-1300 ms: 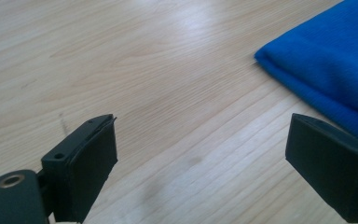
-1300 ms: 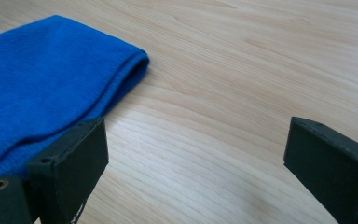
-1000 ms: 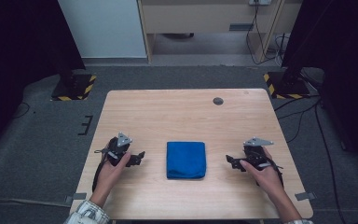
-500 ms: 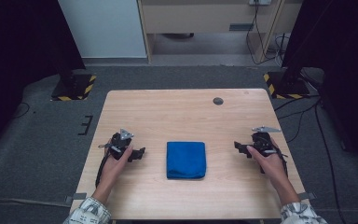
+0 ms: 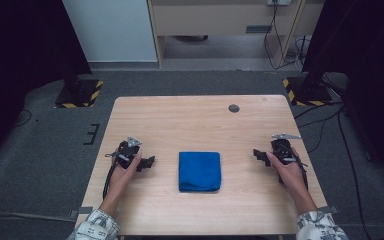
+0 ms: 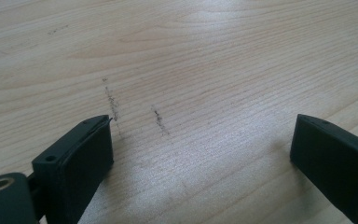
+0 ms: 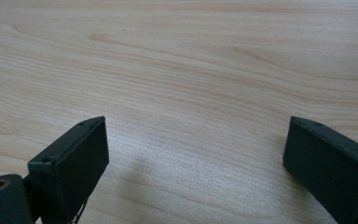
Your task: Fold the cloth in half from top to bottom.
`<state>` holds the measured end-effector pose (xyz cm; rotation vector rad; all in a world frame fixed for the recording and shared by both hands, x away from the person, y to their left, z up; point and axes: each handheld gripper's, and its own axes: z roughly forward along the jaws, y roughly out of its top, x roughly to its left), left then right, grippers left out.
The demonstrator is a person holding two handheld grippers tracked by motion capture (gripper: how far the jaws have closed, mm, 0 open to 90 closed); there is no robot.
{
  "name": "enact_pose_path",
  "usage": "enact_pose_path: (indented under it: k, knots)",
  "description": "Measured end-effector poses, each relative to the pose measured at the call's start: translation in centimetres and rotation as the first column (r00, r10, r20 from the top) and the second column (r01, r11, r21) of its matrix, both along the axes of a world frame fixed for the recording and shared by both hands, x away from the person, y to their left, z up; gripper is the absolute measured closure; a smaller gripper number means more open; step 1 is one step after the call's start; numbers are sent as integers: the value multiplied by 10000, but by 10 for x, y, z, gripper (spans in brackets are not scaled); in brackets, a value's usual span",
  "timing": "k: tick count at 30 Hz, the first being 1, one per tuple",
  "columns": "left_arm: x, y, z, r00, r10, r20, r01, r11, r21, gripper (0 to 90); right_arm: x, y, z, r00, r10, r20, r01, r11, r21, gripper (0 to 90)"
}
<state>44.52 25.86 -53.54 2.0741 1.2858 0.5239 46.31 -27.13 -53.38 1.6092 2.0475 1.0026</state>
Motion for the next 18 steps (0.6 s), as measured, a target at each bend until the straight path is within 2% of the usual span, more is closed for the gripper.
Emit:
enact_pose_path:
  k: [6, 10, 18]
  knots:
    - [0, 0, -2, 9999, -35, 119, 36, 10000, -32, 26, -1, 7, -4, 9993, 142, 355, -116, 9973, -725, 49]
    - [0, 0, -2, 9999, -26, 117, 26, 10000, -34, 22, -2, 14, -6, 9990, 174, 401, -115, 9898, -1417, 45]
    - [-1, 0, -2, 9999, -18, 111, 18, 10000, -24, 19, -12, 15, -6, 9988, 315, 368, -259, 9892, -1446, 42]
